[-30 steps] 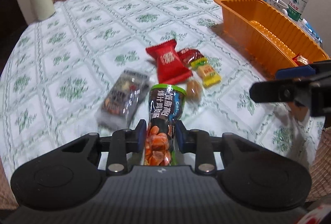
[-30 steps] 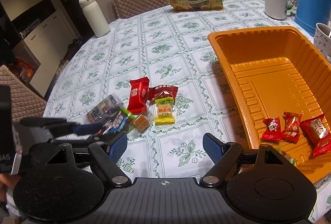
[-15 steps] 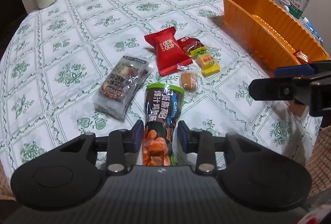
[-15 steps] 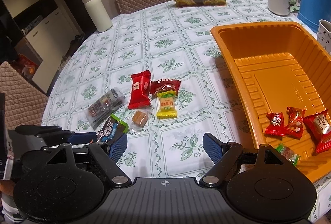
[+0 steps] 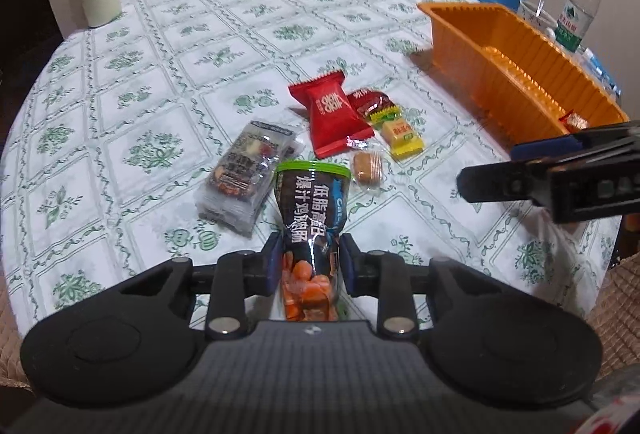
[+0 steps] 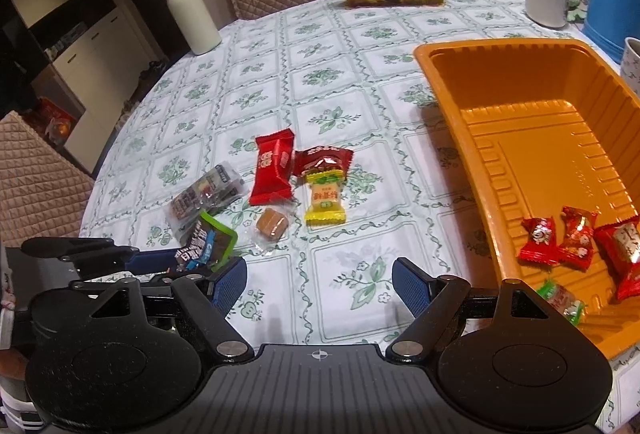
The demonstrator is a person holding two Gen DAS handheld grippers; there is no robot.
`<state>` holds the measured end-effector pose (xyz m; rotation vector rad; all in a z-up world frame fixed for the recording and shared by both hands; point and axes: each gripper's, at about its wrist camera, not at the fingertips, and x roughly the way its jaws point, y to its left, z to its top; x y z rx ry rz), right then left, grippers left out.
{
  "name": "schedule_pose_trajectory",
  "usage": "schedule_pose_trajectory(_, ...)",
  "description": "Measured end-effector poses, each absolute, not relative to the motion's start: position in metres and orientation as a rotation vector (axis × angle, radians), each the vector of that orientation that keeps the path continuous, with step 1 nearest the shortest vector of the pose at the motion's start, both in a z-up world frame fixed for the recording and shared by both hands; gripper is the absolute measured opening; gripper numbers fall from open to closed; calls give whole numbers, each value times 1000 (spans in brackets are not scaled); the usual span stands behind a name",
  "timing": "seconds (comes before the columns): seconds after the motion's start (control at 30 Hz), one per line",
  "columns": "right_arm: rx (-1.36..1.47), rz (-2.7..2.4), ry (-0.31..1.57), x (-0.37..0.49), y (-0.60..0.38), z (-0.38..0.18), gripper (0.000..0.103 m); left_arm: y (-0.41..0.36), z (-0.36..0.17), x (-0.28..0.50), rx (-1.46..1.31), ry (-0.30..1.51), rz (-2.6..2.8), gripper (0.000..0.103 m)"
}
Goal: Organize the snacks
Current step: 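Grasp the black green-capped snack tube with the left gripper, then grasp the small brown wrapped candy with the right gripper while the left lifts the tube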
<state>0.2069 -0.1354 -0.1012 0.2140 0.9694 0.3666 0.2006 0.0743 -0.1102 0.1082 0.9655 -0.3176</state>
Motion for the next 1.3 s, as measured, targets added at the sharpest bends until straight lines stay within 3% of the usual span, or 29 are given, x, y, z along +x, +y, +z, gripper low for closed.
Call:
schedule_pose_trajectory(0.27,169,377,946,219,-126,-105,79,100,-90,192,61,921,-239,26)
schedule_pose_trajectory(0.3,160,379,940,220,-124,-105,77,103,-90,193,57,919,-224,26)
schedule_pose_trajectory(0.37,145,383,939,225,-120,-107,62,111,-90,195,50,920,-191,26)
schedule_pose_trajectory(0.93,189,455,997,253,-79,-126,43,155,-105,211,-53,974,-42,26)
schedule_pose_trajectory(1.17,189,377,1013,263,-67,-134,29,158,-115,216,-57,1010,-32,26)
schedule_pose_trajectory(1.3,45,386,979,259,-53,-134,22,159,-120,216,-62,1024,-27,26)
